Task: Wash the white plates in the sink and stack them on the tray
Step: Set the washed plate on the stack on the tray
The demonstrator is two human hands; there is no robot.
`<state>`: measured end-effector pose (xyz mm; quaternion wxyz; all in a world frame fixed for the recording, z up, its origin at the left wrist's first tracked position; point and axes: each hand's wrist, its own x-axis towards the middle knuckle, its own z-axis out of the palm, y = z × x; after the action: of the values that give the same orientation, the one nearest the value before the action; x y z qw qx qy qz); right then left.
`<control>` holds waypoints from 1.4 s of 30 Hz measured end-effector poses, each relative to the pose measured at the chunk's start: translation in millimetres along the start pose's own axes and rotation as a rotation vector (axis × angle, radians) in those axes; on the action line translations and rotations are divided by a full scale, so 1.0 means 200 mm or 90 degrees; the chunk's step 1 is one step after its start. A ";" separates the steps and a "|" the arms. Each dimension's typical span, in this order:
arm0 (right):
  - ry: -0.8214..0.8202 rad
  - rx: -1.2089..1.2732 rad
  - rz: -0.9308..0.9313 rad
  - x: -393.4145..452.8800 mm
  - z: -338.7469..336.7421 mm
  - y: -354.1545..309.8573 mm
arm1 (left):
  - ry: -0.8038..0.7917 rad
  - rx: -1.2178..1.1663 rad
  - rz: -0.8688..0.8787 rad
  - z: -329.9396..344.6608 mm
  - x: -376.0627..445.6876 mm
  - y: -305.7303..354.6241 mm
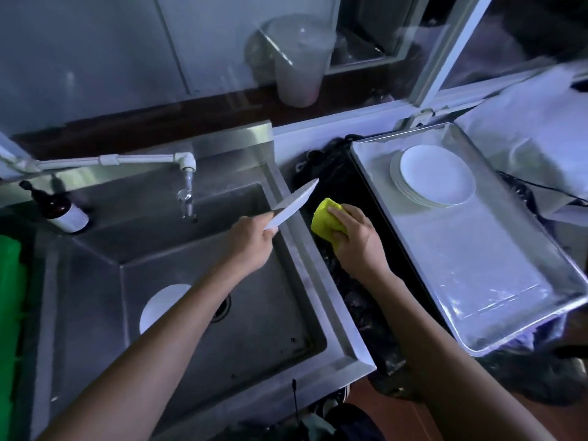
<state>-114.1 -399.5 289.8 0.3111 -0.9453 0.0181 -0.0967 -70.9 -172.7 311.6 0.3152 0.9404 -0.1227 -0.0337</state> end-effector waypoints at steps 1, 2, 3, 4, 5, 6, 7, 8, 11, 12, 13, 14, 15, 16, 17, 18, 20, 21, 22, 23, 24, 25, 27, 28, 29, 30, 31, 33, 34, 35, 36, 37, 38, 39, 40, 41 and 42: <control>0.010 0.002 0.014 0.01 -0.06 0.06 | 0.004 0.034 0.030 0.02 0.04 0.08; 0.019 0.006 0.026 0.02 -0.12 0.11 | 0.012 0.059 0.065 0.04 0.08 0.15; 0.030 0.010 0.033 0.03 -0.18 0.16 | 0.018 0.070 0.097 0.06 0.11 0.22; 0.042 0.013 0.037 0.03 -0.24 0.22 | 0.019 0.071 0.123 0.09 0.15 0.29; 0.052 0.015 0.039 0.04 -0.30 0.27 | 0.014 0.071 0.145 0.12 0.18 0.35; 0.059 0.018 0.044 0.05 -0.35 0.32 | 0.009 0.072 0.167 0.15 0.22 0.41; 0.065 0.022 0.051 0.05 -0.41 0.38 | 0.005 0.077 0.185 0.19 0.25 0.46; 0.071 0.027 0.057 0.05 -0.46 0.43 | 0.003 0.083 0.199 0.23 0.29 0.52; 0.094 0.039 0.075 0.04 -0.60 0.58 | 0.005 0.102 0.224 0.35 0.40 0.67; 0.103 0.040 0.080 0.04 -0.64 0.63 | 0.009 0.111 0.238 0.40 0.44 0.72; 0.111 0.040 0.086 0.03 -0.68 0.67 | 0.011 0.117 0.258 0.44 0.47 0.77; 0.119 0.042 0.091 0.02 -0.71 0.71 | 0.008 0.122 0.279 0.48 0.50 0.82; 0.126 0.044 0.094 0.01 -0.74 0.75 | -0.001 0.128 0.294 0.53 0.53 0.86; 0.129 0.044 0.102 0.00 -0.77 0.79 | -0.015 0.137 0.301 0.57 0.56 0.90; 0.128 0.040 0.116 -0.01 -0.80 0.84 | -0.031 0.148 0.302 0.62 0.59 0.94; 0.123 0.035 0.133 -0.03 -0.82 0.87 | -0.045 0.160 0.301 0.67 0.63 0.98; 0.109 0.033 0.157 -0.06 -0.85 0.95 | -0.071 0.187 0.300 0.77 0.68 1.04; 0.106 0.035 0.161 -0.07 -0.86 0.98 | -0.082 0.202 0.300 0.81 0.70 1.07; 0.107 0.036 0.160 -0.08 -0.86 1.01 | -0.091 0.216 0.304 0.85 0.72 1.09; 0.108 0.037 0.160 -0.09 -0.87 1.03 | -0.098 0.226 0.310 0.88 0.74 1.11; 0.108 0.036 0.165 -0.09 -0.87 1.05 | -0.104 0.232 0.315 0.91 0.76 1.13; 0.107 0.035 0.174 -0.09 -0.87 1.07 | -0.109 0.235 0.318 0.94 0.77 1.15; 0.103 0.038 0.184 -0.10 -0.87 1.10 | -0.117 0.245 0.327 0.99 0.79 1.17; 0.101 0.041 0.184 -0.10 -0.87 1.11 | -0.122 0.253 0.335 1.01 0.80 1.19; 0.100 0.043 0.181 -0.10 -0.87 1.11 | -0.128 0.263 0.342 1.03 0.81 1.20; 0.100 0.044 0.176 -0.09 -0.87 1.12 | -0.133 0.271 0.347 1.05 0.82 1.20; 0.101 0.045 0.172 -0.09 -0.87 1.13 | -0.137 0.280 0.353 1.07 0.83 1.21; 0.100 0.044 0.167 -0.09 -0.87 1.15 | -0.134 0.302 0.360 1.11 0.85 1.22; 0.098 0.044 0.167 -0.09 -0.87 1.15 | -0.132 0.314 0.357 1.13 0.85 1.23; 0.097 0.043 0.168 -0.09 -0.86 1.16 | -0.134 0.326 0.353 1.15 0.86 1.24; 0.096 0.042 0.170 -0.09 -0.86 1.17 | -0.141 0.342 0.351 1.17 0.87 1.25; 0.095 0.043 0.171 -0.09 -0.86 1.19 | -0.150 0.364 0.353 1.19 0.88 1.25; 0.096 0.046 0.170 -0.09 -0.86 1.20 | -0.159 0.388 0.355 1.21 0.89 1.26; 0.098 0.050 0.171 -0.09 -0.86 1.21 | -0.167 0.403 0.357 1.22 0.90 1.27; 0.098 0.054 0.174 -0.10 -0.86 1.23 | -0.174 0.414 0.357 1.24 0.91 1.27; 0.095 0.054 0.182 -0.10 -0.85 1.24 | -0.181 0.425 0.361 1.25 0.91 1.28; 0.091 0.052 0.191 -0.11 -0.85 1.25 | -0.188 0.441 0.368 1.27 0.92 1.27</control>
<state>-161.5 -698.6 271.6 0.3581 -0.9093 0.1769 -0.1172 17.3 -563.3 265.2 -0.0412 0.9027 -0.4267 -0.0354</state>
